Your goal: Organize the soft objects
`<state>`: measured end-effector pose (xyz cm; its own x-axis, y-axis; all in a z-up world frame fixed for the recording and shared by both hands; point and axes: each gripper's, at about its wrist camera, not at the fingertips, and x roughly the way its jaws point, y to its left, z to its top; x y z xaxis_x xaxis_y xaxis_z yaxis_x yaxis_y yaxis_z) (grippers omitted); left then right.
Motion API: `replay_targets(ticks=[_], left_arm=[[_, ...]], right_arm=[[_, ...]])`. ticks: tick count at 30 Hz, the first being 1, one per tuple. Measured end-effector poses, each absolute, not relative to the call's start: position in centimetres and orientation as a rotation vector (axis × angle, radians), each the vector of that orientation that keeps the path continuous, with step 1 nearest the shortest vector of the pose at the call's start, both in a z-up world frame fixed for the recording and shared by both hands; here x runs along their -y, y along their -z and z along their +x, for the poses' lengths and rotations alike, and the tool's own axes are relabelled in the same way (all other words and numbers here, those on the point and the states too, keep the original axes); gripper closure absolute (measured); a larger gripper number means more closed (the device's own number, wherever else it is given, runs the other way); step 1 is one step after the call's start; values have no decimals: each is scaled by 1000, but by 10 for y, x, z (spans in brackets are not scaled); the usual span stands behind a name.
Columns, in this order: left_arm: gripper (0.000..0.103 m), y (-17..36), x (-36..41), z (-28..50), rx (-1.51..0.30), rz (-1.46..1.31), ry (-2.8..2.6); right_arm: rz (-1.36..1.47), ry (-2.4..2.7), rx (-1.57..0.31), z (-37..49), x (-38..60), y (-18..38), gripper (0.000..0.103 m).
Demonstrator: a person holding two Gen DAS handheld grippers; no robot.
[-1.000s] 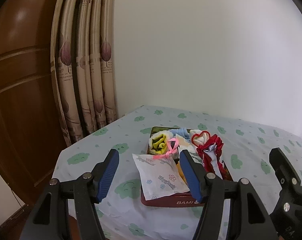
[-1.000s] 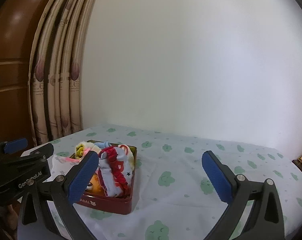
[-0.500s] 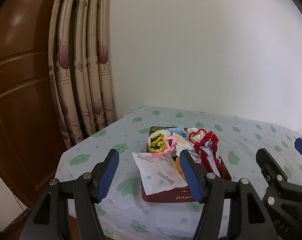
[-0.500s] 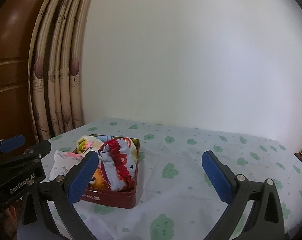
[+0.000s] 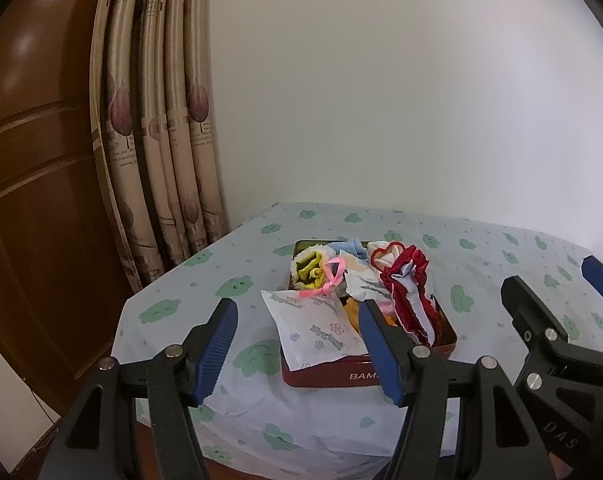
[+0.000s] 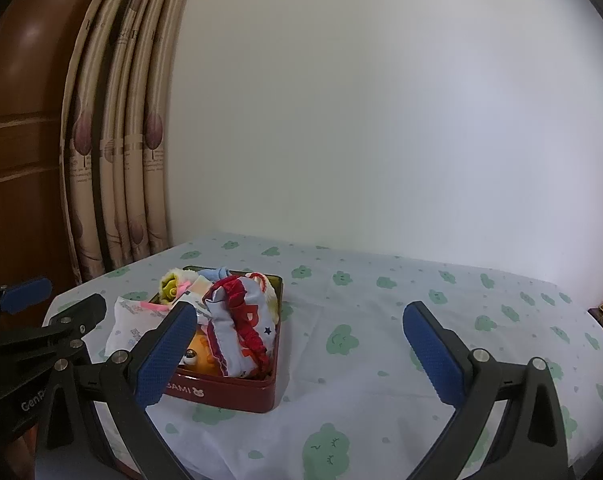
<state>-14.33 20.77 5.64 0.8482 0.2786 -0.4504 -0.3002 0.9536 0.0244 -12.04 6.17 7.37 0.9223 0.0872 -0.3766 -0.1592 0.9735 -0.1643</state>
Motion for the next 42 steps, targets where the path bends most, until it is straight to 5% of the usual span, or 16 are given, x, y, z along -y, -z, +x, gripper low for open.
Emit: replay_targets(ticks=[42], left_arm=[[38,-59,-217,-145,-526,-100,-308]], right_arm=[[-218,-142,-399,-123,-61,-68,1]])
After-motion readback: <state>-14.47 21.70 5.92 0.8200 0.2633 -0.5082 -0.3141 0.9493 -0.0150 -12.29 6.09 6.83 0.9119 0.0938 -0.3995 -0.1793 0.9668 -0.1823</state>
